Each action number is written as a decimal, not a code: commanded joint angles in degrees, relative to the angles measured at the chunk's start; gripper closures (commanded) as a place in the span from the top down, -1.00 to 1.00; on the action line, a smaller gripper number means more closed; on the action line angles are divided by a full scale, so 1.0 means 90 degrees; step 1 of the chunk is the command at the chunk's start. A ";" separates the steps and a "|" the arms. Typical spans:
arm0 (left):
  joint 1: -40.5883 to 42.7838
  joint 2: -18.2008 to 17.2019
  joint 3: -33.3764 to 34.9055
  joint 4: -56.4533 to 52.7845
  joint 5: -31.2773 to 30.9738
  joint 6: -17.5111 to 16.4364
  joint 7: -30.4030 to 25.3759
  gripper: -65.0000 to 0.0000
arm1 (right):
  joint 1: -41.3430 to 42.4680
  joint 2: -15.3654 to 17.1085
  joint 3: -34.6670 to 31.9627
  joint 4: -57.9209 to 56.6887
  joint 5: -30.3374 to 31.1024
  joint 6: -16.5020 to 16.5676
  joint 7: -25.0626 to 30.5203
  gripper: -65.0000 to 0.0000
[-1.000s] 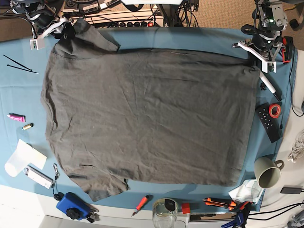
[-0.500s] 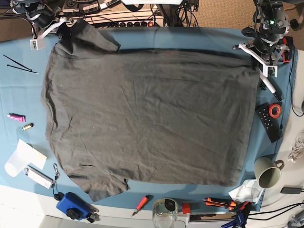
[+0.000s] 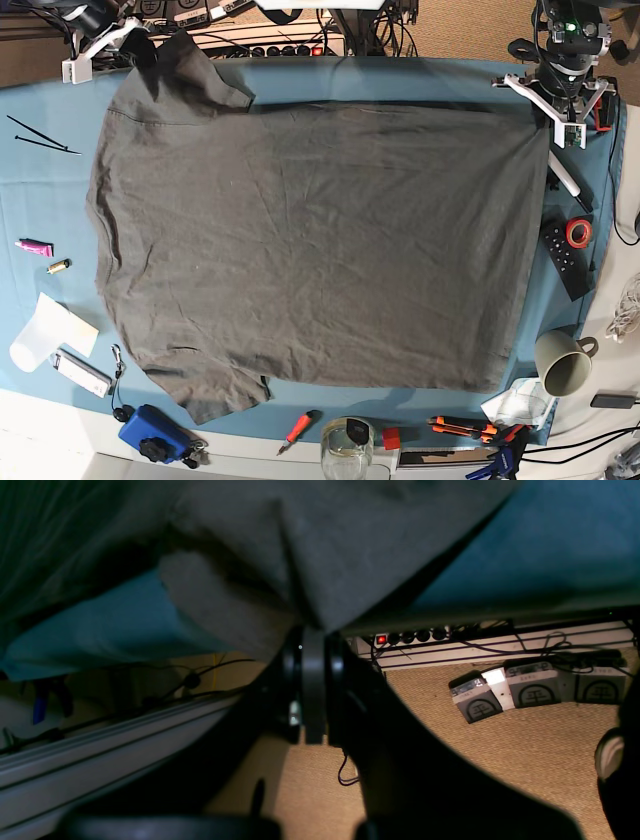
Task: Fold the T-shirt properly
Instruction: 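Lift the shoulder edge with both grippers and pull it taut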
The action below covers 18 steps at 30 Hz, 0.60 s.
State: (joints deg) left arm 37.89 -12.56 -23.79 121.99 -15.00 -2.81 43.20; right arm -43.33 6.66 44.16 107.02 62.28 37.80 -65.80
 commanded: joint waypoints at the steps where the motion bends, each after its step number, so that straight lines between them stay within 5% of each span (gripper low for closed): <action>1: 0.0041 -0.0051 -0.0046 0.0119 0.0056 0.0000 -0.0075 -1.00 | -0.0075 0.0070 0.0066 0.0097 0.0165 0.0102 0.0046 -1.00; 18: 0.0568 -0.0053 -0.0046 0.0678 0.0061 0.0000 0.0277 -1.00 | -0.0284 0.0068 0.1647 0.0107 0.1656 0.0244 -0.1015 -1.00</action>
State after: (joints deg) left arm 42.37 -12.58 -23.79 126.96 -14.76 -3.01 46.54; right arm -45.06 6.66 58.35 107.20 76.01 39.72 -75.48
